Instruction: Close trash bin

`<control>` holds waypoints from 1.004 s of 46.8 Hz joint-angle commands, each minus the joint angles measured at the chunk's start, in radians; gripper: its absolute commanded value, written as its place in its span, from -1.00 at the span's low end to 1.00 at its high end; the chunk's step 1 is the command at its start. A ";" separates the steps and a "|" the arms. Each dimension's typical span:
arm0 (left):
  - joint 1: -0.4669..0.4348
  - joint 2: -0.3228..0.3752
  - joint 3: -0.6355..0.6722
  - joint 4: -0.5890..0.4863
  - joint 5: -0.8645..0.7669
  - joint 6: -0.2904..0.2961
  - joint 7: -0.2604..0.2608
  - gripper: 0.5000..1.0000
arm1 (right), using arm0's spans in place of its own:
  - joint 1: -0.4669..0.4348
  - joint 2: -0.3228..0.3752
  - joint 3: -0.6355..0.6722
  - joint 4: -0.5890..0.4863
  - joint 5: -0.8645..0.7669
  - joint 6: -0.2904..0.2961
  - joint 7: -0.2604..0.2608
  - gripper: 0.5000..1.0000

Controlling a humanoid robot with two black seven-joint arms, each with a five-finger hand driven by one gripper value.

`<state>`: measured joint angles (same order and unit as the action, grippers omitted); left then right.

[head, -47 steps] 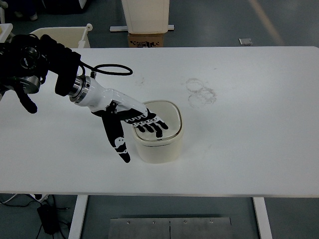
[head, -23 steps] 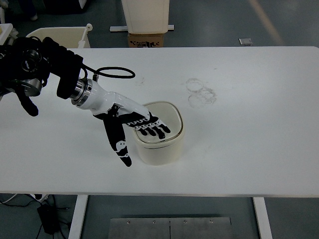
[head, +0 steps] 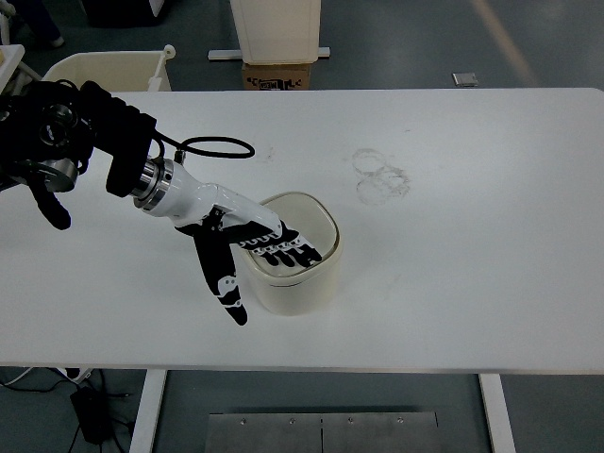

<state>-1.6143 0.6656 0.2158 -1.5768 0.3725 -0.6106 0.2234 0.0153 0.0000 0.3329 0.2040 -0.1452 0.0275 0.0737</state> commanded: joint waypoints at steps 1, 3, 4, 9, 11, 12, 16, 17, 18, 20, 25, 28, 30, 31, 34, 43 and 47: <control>0.001 0.002 0.001 0.000 0.002 0.000 0.001 1.00 | 0.000 0.000 0.000 0.000 0.001 0.000 0.000 0.97; 0.001 0.002 0.001 0.001 0.002 0.000 0.002 1.00 | 0.000 0.000 0.000 0.000 -0.001 0.000 0.000 0.97; 0.001 0.002 0.001 0.001 0.002 0.000 0.001 1.00 | 0.000 0.000 0.000 0.000 -0.001 0.000 0.000 0.97; 0.011 0.002 0.001 -0.002 0.002 0.000 0.001 1.00 | 0.000 0.000 0.000 0.000 -0.001 0.000 0.000 0.97; 0.017 0.002 0.001 -0.002 0.003 0.000 0.002 1.00 | 0.000 0.000 0.000 0.000 -0.001 0.000 0.000 0.97; 0.017 0.003 0.001 -0.002 0.003 0.000 0.002 1.00 | 0.000 0.000 0.000 0.000 0.001 0.000 0.000 0.97; 0.014 0.009 0.001 -0.002 0.003 0.000 0.001 1.00 | 0.000 0.000 0.000 0.000 -0.001 0.000 0.000 0.97; 0.010 0.009 -0.001 0.000 0.003 0.000 0.001 1.00 | 0.000 0.000 0.000 0.000 -0.001 0.000 0.000 0.97; 0.008 0.009 -0.003 0.001 0.003 0.000 0.002 1.00 | 0.000 0.000 0.000 0.000 0.001 0.000 0.000 0.97; -0.004 0.011 -0.006 0.001 0.002 0.000 0.001 1.00 | 0.000 0.000 0.000 0.000 0.001 0.000 0.000 0.97; -0.038 0.023 -0.007 0.001 0.002 0.000 0.001 1.00 | 0.000 0.000 0.000 0.000 0.001 0.000 0.000 0.97; -0.042 0.028 -0.012 0.004 0.000 0.000 0.001 1.00 | 0.000 0.000 0.000 0.000 -0.001 0.000 0.000 0.97; -0.048 0.029 -0.018 0.009 0.000 0.000 0.001 1.00 | 0.000 0.000 0.000 0.000 -0.001 0.000 0.000 0.97; -0.050 0.029 -0.021 0.012 0.000 0.000 0.001 1.00 | 0.000 0.000 0.000 0.000 -0.001 0.000 0.000 0.97; -0.050 0.028 -0.022 0.020 0.000 0.000 0.001 1.00 | 0.000 0.000 0.000 0.000 -0.001 0.000 0.000 0.97; -0.036 -0.001 -0.030 0.037 0.000 0.000 -0.002 1.00 | 0.000 0.000 0.000 0.000 -0.001 0.000 0.000 0.97; -0.016 -0.020 -0.042 0.037 0.000 0.000 -0.004 1.00 | 0.000 0.000 0.000 0.000 -0.001 0.000 0.000 0.97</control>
<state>-1.6418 0.6571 0.1838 -1.5400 0.3727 -0.6109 0.2208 0.0153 0.0000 0.3329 0.2040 -0.1452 0.0279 0.0737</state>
